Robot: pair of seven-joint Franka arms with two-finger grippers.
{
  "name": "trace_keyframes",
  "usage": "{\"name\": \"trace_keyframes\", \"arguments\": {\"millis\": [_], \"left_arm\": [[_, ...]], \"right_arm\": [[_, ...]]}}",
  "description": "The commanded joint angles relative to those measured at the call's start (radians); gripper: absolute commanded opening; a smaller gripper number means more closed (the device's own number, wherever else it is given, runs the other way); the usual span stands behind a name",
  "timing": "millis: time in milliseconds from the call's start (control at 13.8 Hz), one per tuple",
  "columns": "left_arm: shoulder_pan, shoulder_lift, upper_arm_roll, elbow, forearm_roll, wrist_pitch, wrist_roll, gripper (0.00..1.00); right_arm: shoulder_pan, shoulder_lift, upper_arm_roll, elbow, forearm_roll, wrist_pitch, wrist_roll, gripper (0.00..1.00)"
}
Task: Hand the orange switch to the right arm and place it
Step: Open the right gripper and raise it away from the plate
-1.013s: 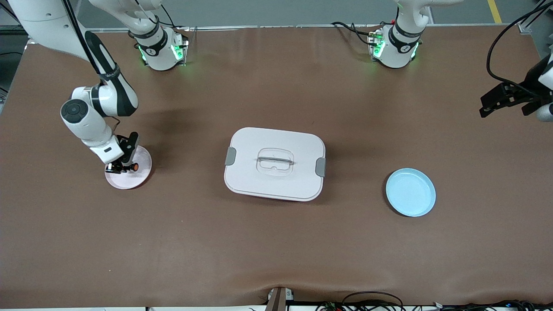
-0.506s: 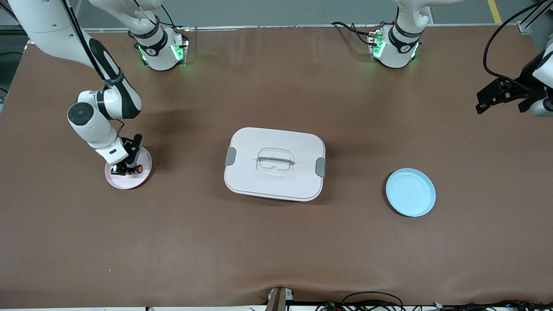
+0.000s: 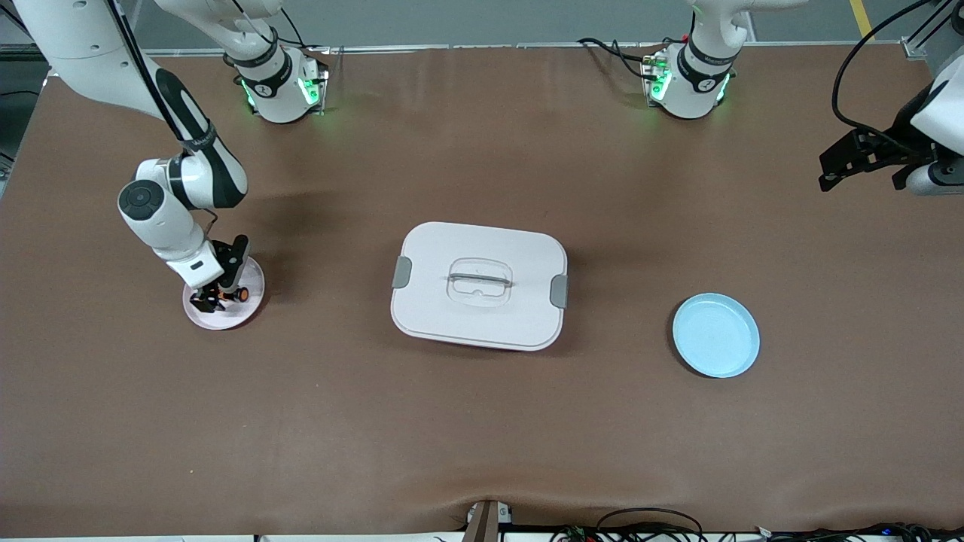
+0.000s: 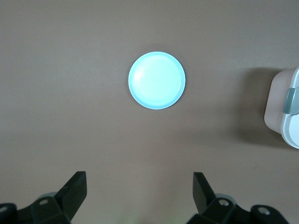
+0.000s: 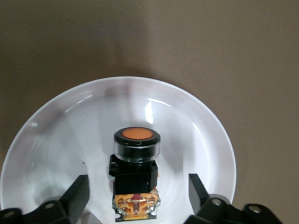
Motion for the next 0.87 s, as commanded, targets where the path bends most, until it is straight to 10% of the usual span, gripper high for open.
{"name": "trace_keyframes", "arguments": {"millis": [0, 796], "left_arm": [[0.003, -0.031, -0.001, -0.033, -0.013, 0.019, -0.003, 1.00], [0.002, -0.028, -0.003, -0.033, -0.013, 0.018, -0.004, 1.00]], "right_arm": [[-0.018, -0.011, 0.019, 0.025, -0.014, -0.026, 0.034, 1.00], [0.014, -0.122, 0.023, 0.454, 0.210, -0.926, 0.124, 1.00]]}}
